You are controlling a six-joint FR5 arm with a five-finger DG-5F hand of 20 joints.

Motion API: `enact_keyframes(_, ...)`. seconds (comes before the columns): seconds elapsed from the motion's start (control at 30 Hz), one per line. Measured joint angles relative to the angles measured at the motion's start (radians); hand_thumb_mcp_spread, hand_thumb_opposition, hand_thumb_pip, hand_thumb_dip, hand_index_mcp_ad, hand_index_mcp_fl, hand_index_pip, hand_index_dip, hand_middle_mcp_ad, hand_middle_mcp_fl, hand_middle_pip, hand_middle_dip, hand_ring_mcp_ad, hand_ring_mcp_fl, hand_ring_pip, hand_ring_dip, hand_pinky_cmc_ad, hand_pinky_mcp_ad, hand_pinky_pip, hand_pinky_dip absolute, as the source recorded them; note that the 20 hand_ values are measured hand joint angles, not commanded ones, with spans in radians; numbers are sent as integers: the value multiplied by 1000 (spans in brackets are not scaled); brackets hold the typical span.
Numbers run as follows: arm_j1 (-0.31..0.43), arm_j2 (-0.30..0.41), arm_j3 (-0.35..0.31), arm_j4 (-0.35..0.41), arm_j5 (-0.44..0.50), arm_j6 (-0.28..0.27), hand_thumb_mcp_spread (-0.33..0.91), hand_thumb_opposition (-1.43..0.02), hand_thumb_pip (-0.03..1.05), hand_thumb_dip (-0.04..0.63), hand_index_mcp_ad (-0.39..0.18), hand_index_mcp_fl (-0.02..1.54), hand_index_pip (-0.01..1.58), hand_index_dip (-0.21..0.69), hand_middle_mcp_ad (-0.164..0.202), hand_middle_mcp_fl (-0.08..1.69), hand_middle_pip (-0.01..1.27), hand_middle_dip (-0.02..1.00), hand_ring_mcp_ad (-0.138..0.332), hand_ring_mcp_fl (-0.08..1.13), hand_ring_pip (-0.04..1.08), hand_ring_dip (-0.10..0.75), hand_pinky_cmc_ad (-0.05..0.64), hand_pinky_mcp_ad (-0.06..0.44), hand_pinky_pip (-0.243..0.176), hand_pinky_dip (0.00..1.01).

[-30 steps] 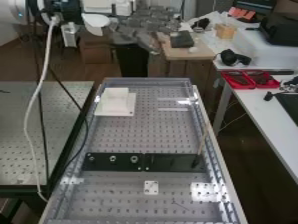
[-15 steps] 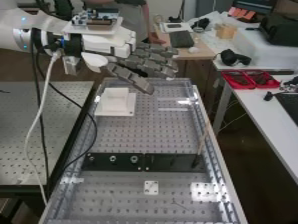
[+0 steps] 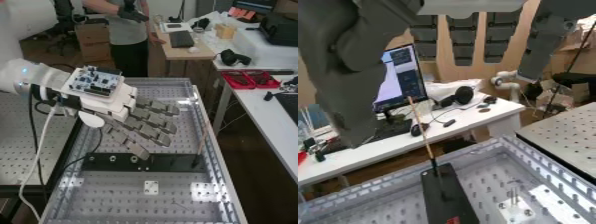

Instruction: Grab the paper clip and place it in the clear container

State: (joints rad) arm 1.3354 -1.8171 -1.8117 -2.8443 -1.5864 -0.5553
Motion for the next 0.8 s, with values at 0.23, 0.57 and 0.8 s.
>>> enact_keyframes(0.23,-72,-92,52,15,-71,19,312,-789,648,223,-105,124,450,-72,108,2,138,159,152,0,105,94,365,316,-80,469)
enact_keyframes(0.57,-157,-215,137,32,-188,41,332,-820,700,253,-122,202,845,-72,108,5,134,155,152,0,98,94,365,314,-87,419)
enact_keyframes(0.8,-193,-274,179,37,-235,39,335,-829,696,253,-120,222,1016,-40,108,5,138,155,152,0,96,98,365,314,-87,405)
